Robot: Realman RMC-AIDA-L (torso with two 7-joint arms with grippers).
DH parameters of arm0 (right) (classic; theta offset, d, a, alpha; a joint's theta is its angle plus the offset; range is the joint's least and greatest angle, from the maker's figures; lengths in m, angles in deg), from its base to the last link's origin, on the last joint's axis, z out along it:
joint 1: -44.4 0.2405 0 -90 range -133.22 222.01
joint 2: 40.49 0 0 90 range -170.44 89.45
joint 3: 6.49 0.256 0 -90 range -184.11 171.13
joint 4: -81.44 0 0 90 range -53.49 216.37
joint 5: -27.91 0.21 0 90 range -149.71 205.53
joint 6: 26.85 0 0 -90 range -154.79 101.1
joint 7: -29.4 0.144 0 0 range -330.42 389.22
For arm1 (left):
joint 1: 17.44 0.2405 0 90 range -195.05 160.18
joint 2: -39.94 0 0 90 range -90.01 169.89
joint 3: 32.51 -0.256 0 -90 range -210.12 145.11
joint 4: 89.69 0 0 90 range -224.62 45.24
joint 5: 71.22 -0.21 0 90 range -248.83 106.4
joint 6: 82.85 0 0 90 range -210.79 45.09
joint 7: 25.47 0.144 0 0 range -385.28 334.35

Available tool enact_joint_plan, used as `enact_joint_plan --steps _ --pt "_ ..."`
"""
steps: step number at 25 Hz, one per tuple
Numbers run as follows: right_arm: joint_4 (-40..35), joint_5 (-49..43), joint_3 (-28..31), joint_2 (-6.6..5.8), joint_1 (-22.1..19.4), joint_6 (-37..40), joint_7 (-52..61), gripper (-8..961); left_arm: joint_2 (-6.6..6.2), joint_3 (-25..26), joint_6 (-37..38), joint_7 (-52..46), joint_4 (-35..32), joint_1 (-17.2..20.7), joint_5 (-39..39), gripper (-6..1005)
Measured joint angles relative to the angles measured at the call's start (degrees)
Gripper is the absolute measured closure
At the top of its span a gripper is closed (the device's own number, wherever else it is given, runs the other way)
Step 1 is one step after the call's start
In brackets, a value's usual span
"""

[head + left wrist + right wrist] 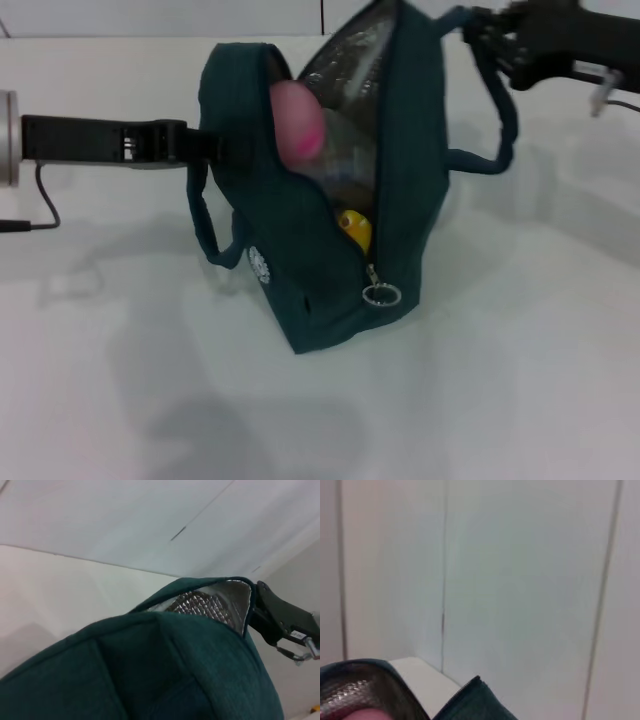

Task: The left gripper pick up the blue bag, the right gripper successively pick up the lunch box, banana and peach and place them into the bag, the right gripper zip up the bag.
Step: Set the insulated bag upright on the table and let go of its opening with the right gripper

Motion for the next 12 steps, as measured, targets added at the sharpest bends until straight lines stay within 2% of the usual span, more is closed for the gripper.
enact_joint_plan --steps 6,12 --pt "-0.6 0.0 8.2 -0.03 -4.1 7.7 1.7 884 -0.04 -0.2 0.4 0.0 2.4 -0.3 3.5 965" --pt "-1.4 -0.2 8.8 -0.02 -5.5 10.2 2.0 884 0.18 -2.7 0.4 -0.2 4.0 -1.1 4.0 965"
